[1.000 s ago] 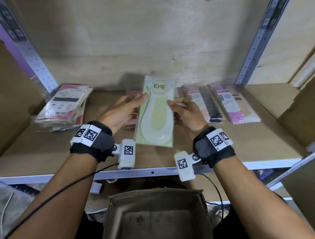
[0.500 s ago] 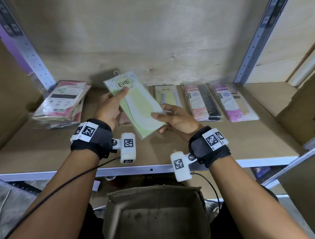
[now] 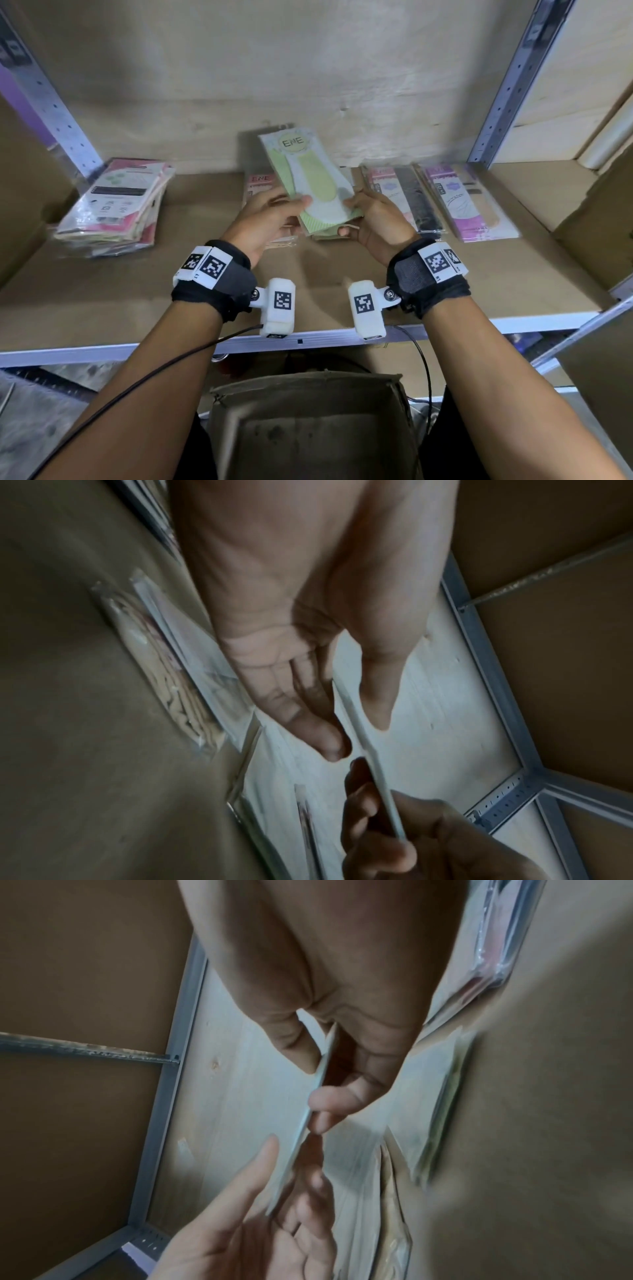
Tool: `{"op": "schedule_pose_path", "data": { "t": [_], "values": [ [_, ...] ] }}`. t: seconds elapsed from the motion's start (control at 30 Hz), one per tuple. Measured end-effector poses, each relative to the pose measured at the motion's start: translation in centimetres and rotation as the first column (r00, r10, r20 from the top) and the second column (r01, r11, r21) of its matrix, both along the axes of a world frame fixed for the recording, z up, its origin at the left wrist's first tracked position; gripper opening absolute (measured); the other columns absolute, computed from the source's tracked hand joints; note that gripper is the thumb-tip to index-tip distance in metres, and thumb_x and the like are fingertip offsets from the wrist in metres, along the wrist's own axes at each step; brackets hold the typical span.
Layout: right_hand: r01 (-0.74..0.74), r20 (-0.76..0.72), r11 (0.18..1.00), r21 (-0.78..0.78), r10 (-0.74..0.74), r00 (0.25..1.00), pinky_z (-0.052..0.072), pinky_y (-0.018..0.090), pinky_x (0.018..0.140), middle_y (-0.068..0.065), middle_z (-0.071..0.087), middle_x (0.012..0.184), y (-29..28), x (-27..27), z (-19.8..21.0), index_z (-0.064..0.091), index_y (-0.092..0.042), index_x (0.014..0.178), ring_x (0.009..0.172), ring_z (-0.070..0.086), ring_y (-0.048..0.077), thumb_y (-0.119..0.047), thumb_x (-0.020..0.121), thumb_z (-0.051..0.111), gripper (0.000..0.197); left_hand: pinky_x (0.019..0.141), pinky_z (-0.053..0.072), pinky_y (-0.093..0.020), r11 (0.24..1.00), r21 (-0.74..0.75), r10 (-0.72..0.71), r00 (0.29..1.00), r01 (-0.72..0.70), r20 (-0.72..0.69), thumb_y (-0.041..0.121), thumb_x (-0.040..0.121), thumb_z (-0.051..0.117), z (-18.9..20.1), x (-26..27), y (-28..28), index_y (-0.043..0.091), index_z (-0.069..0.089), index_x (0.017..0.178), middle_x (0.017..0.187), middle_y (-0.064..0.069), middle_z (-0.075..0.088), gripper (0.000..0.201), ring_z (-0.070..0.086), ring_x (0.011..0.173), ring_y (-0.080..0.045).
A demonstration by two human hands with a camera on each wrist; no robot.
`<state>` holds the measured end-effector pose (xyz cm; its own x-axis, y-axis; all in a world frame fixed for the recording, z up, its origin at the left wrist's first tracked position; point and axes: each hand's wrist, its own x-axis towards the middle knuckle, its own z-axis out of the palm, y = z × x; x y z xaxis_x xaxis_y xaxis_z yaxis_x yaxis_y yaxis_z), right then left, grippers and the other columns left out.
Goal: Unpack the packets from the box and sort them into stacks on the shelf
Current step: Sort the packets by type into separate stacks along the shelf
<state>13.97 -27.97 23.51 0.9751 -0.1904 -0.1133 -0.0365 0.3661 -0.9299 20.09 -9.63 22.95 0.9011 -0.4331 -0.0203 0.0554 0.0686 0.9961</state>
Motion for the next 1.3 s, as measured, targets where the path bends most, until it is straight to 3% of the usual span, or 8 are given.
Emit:
{"op": "schedule_pose_path", "data": {
  "t": [0.13,0.27,0.33,0.57,0.7,0.8,1.0,1.3],
  "values": [
    [0.035,0.0,0.997,-0.075,-0.036,0.999,0.054,0.025,0.05,0.014,0.067,0.09,-0.7,0.6,0.0,0.057,-0.002,0.091,0.064,0.069,0.021,0.0,0.094,0.052,0.006,0.074,0.059,-0.026,0.996,0.06,-0.066,0.996,0.063,0.055,0.01,0.08,0.076,0.4,0.0,-0.8,0.029,0.075,0.106,0.109,-0.008,0.076,0.033,0.066,0.09,-0.024],
    [0.119,-0.007,0.886,-0.448,-0.137,0.991,0.049,0.025,0.053,0.009,0.068,0.09,-1.8,1.1,0.0,0.064,0.001,0.113,0.068,0.063,0.021,-0.01,0.09,0.067,0.026,0.068,0.055,-0.025,0.978,0.189,0.059,0.985,-0.09,0.165,0.003,0.08,0.078,0.8,1.0,-1.7,0.014,0.066,0.126,0.101,-0.017,0.073,0.049,0.065,0.07,-0.015],
    [0.157,-0.003,0.819,-0.552,-0.191,0.982,0.048,0.025,0.053,0.007,0.069,0.091,-2.3,1.3,0.2,0.063,-0.002,0.117,0.066,0.065,0.017,-0.011,0.085,0.072,0.034,0.067,0.057,-0.022,0.962,0.222,0.118,0.977,-0.156,0.175,0.001,0.079,0.079,1.1,1.4,-2.3,0.008,0.065,0.126,0.104,-0.015,0.074,0.05,0.07,0.079,-0.018],
    [0.143,-0.049,0.69,-0.709,-0.25,0.967,0.058,0.044,0.086,0.007,0.07,0.089,-3.1,1.5,0.4,0.055,-0.008,0.113,0.087,0.072,0.026,-0.011,0.078,0.078,0.042,0.06,0.058,-0.019,0.903,0.369,0.148,0.965,-0.222,0.219,-0.004,0.073,0.083,1.3,1.8,-3.7,-0.001,0.072,0.105,0.096,-0.015,0.075,0.033,0.07,0.065,-0.01],
    [0.096,-0.094,0.66,-0.745,-0.246,0.965,0.058,0.043,0.086,0.013,0.071,0.099,-3.5,1.4,0.6,0.057,-0.008,0.112,0.09,0.071,0.028,-0.01,0.077,0.078,0.041,0.08,0.062,-0.038,0.813,0.537,0.105,0.964,-0.225,0.245,0.007,0.071,0.087,1.5,2.3,-4.3,0.007,0.071,0.086,0.093,-0.015,0.075,0.022,0.074,0.072,-0.022],
    [0.068,-0.111,0.624,-0.779,-0.243,0.964,0.061,0.041,0.078,0.011,0.069,0.104,-3.4,1.2,0.7,0.058,-0.011,0.113,0.08,0.074,0.023,-0.014,0.081,0.075,0.037,0.082,0.061,-0.041,0.721,0.645,0.089,0.957,-0.255,0.278,0.017,0.067,0.091,1.6,2.1,-4.6,0.018,0.059,0.069,0.092,-0.011,0.072,0.031,0.076,0.074,-0.023],
    [0.035,-0.121,0.551,-0.834,-0.244,0.962,0.059,0.044,0.085,0.01,0.066,0.112,-3.1,0.9,1.0,0.057,-0.012,0.12,0.091,0.072,0.025,-0.019,0.085,0.07,0.037,0.09,0.057,-0.046,0.706,0.662,0.118,0.964,-0.251,0.24,0.019,0.061,0.095,1.7,1.5,-5.2,0.004,0.054,0.132,0.126,-0.019,0.058,0.084,0.067,0.105,-0.036],
    [-0.036,-0.175,0.532,-0.846,-0.213,0.961,0.055,0.044,0.093,0.008,0.064,0.118,-2.9,0.7,1.2,0.056,-0.013,0.123,0.104,0.067,0.027,-0.023,0.087,0.068,0.039,0.094,0.055,-0.045,0.643,0.731,0.057,0.967,-0.227,0.249,0.025,0.067,0.092,2.0,1.3,-5.5,0.008,0.061,0.12,0.125,-0.017,0.06,0.064,0.068,0.102,-0.037]
  ]
}}
